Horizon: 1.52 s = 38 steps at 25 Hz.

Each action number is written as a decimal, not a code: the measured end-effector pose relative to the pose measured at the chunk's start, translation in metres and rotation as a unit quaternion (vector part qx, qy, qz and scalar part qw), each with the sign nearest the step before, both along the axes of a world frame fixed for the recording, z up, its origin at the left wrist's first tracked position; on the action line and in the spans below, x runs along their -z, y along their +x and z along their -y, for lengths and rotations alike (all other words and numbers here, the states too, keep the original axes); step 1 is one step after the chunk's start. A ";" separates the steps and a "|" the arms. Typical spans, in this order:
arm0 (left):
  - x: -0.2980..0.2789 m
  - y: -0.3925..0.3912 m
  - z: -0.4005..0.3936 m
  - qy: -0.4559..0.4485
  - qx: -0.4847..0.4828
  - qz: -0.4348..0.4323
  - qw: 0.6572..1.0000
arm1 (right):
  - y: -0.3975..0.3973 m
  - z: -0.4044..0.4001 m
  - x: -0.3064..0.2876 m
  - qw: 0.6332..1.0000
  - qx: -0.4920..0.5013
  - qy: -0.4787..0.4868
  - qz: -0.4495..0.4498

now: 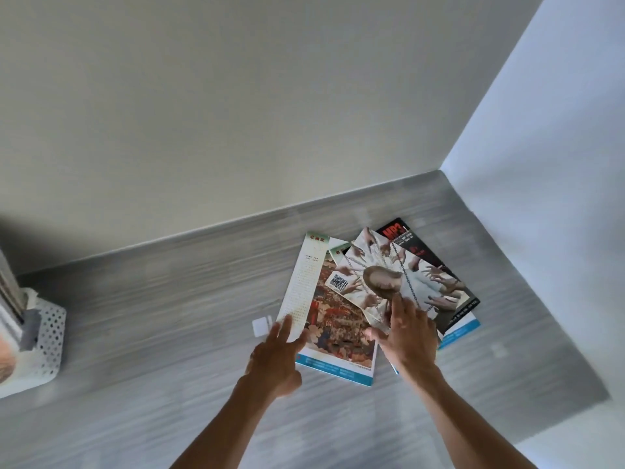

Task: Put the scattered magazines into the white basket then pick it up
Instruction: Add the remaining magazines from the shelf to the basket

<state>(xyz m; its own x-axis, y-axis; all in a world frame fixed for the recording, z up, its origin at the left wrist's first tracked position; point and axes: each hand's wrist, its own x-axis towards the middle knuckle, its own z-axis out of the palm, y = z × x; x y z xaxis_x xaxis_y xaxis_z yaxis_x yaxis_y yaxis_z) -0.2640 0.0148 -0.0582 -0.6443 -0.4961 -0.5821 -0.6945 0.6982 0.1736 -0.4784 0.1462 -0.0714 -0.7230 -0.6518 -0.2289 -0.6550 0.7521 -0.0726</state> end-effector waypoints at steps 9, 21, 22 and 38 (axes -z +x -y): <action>0.003 0.010 0.006 0.136 -0.150 -0.113 0.973 | 0.037 0.004 -0.040 0.990 -0.132 -0.029 0.031; -0.084 0.192 0.038 0.241 -0.643 -0.554 0.470 | 0.191 0.092 -0.120 0.782 -0.171 -0.224 0.556; -0.091 0.208 0.041 0.211 -0.628 -0.575 0.480 | 0.204 0.101 -0.120 0.784 -0.150 -0.246 0.550; -0.086 0.382 0.065 -0.003 -0.625 -0.542 0.561 | 0.361 0.174 -0.063 0.756 -0.165 -0.204 0.599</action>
